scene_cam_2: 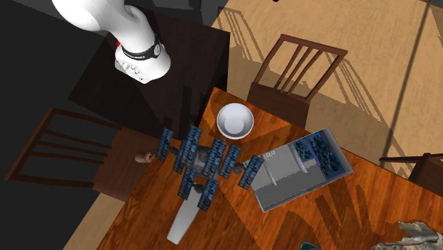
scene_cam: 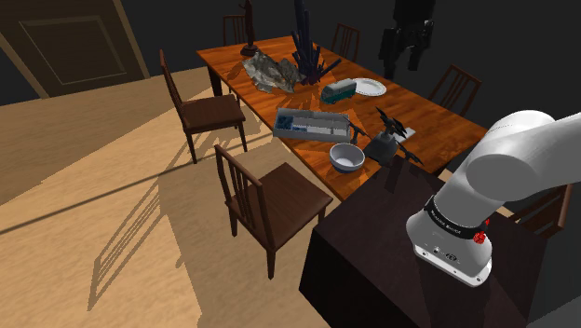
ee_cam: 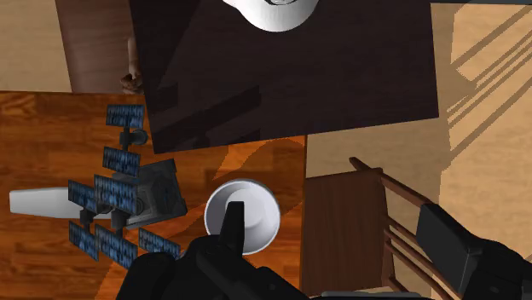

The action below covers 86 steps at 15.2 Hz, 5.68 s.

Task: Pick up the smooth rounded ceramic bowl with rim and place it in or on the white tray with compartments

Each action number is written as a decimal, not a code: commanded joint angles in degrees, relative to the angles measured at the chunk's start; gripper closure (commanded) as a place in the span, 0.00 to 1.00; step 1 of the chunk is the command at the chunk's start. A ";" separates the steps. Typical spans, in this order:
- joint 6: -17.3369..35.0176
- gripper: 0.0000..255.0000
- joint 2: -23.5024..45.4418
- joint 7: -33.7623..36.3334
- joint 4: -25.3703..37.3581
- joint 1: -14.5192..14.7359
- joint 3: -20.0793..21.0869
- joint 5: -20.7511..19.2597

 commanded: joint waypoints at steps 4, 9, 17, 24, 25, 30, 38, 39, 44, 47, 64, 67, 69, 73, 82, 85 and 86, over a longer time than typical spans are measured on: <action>6.25 0.00 2.27 -0.47 -3.98 0.00 -0.28 -0.44; 17.16 0.00 8.04 -1.18 -9.11 0.00 -0.81 -1.17; 35.34 0.00 22.39 -2.18 -12.91 -0.01 -1.68 -2.14; 50.27 0.00 38.84 -3.05 -11.36 -0.07 -2.19 -2.50; 52.20 0.00 41.35 -3.18 -10.77 -0.09 -2.23 -2.50; 60.71 0.00 54.06 -3.83 -6.55 -0.28 -2.26 -2.36; 67.31 0.00 61.64 -4.07 -5.56 -0.59 -2.15 -2.18; 68.57 0.00 62.90 -4.10 -5.56 -0.65 -2.12 -2.14; 68.57 0.00 62.90 -4.10 -5.56 -0.65 -2.12 -2.15; 68.56 0.00 62.89 -4.10 -5.56 -0.65 -2.12 -2.15; 63.39 1.00 56.57 -4.06 -6.71 -0.46 -2.38 -2.49; 61.06 1.00 53.95 -4.04 -6.99 -0.39 -2.47 -2.64; 59.47 1.00 52.24 -4.03 -7.11 -0.36 -2.51 -2.73; 56.22 1.00 48.92 -4.01 -7.17 -0.31 -2.57 -2.89; 48.73 1.00 46.75 -5.00 -1.82 -0.61 -2.89 -2.80; 45.95 1.00 51.61 -6.40 5.86 -1.18 -3.24 -2.27; 44.95 1.00 53.24 -6.84 8.51 -1.38 -3.32 -2.09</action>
